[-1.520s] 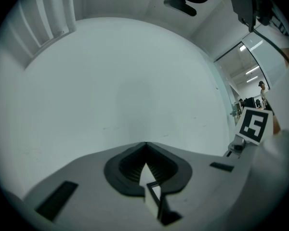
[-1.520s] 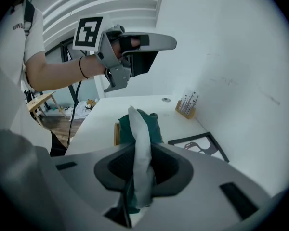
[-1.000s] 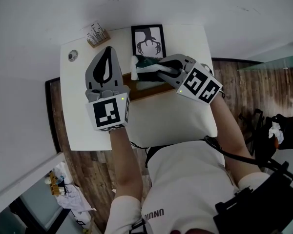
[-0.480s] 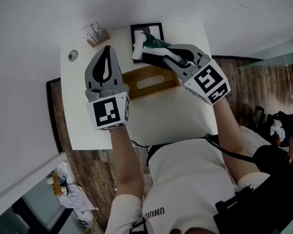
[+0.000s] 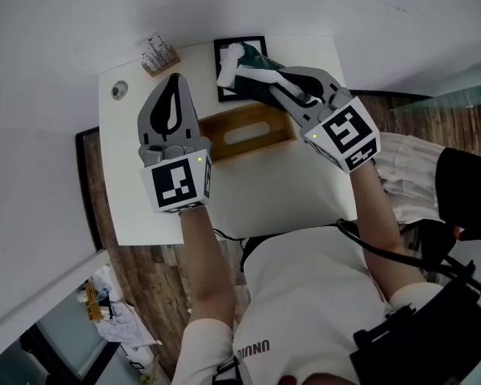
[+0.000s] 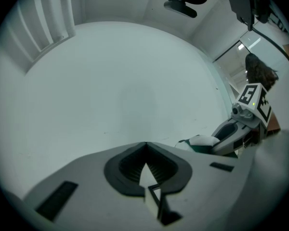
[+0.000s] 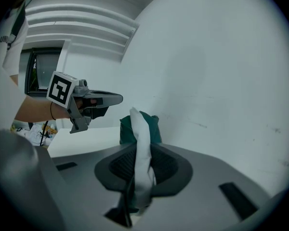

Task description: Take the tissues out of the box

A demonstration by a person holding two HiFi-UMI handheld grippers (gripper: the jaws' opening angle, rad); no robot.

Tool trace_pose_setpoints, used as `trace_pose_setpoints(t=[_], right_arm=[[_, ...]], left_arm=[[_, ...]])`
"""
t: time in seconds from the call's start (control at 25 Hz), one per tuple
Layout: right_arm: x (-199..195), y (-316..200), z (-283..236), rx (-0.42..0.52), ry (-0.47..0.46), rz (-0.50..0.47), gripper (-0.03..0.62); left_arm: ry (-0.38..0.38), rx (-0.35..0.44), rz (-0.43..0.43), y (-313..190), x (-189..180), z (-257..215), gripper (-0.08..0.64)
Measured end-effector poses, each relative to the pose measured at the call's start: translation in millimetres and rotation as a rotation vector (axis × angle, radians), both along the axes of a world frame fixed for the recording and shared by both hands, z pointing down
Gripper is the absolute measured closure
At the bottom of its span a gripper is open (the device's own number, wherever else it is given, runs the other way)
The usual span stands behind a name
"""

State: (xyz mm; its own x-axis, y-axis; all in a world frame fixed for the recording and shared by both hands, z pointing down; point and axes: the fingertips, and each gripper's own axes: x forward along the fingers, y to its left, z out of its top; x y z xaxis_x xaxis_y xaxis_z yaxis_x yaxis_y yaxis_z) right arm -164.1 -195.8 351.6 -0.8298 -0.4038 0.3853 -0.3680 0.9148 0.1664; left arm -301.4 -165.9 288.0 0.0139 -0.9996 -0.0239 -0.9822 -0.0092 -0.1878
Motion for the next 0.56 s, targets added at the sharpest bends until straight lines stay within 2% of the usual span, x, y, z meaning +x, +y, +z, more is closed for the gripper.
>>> trace_pose_setpoints(t=[0.56], right_arm=[[-1.1,-2.6,-5.2,0.018,-0.013,0.005,0.512]], left_arm=[[-0.002,0.005,0.003,-0.2,-1.5,-0.4,0.548]])
